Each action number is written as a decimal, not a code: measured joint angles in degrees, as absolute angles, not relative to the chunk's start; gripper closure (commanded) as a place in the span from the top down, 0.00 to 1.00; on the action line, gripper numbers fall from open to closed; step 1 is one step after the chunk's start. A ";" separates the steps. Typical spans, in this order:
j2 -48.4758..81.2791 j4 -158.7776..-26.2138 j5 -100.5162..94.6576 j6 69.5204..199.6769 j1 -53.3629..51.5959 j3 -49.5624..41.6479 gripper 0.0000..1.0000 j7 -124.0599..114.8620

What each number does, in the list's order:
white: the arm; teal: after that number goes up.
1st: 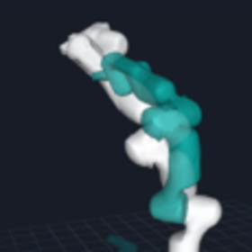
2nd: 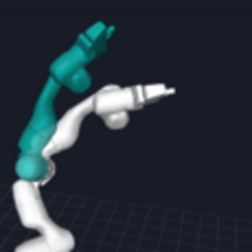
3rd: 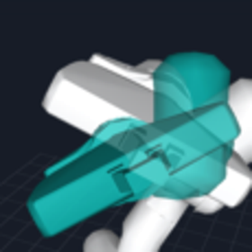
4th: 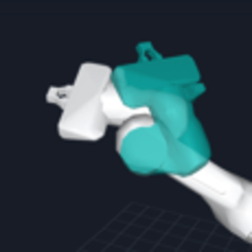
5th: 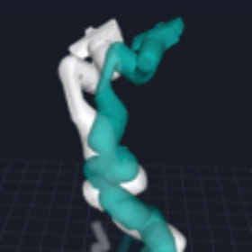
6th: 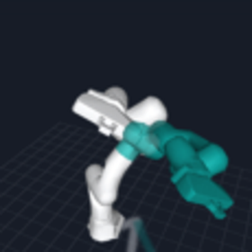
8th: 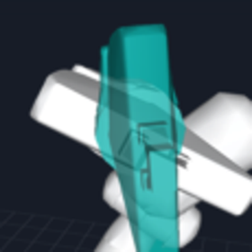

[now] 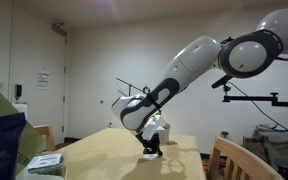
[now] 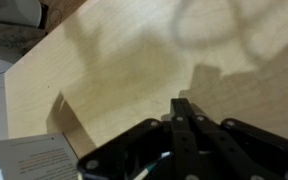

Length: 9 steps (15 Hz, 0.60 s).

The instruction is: Move the leaflet to the left

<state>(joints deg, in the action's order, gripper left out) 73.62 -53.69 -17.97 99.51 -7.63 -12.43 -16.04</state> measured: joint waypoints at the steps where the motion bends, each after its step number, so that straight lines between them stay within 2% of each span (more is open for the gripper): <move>1: 73.89 -53.22 -17.97 99.25 -7.61 -12.47 0.00 -16.04; 9: 74.68 -50.87 -17.97 98.65 -7.52 -12.47 0.00 -14.60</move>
<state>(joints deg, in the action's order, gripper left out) 74.68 -50.87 -17.97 98.65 -7.52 -12.47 -14.60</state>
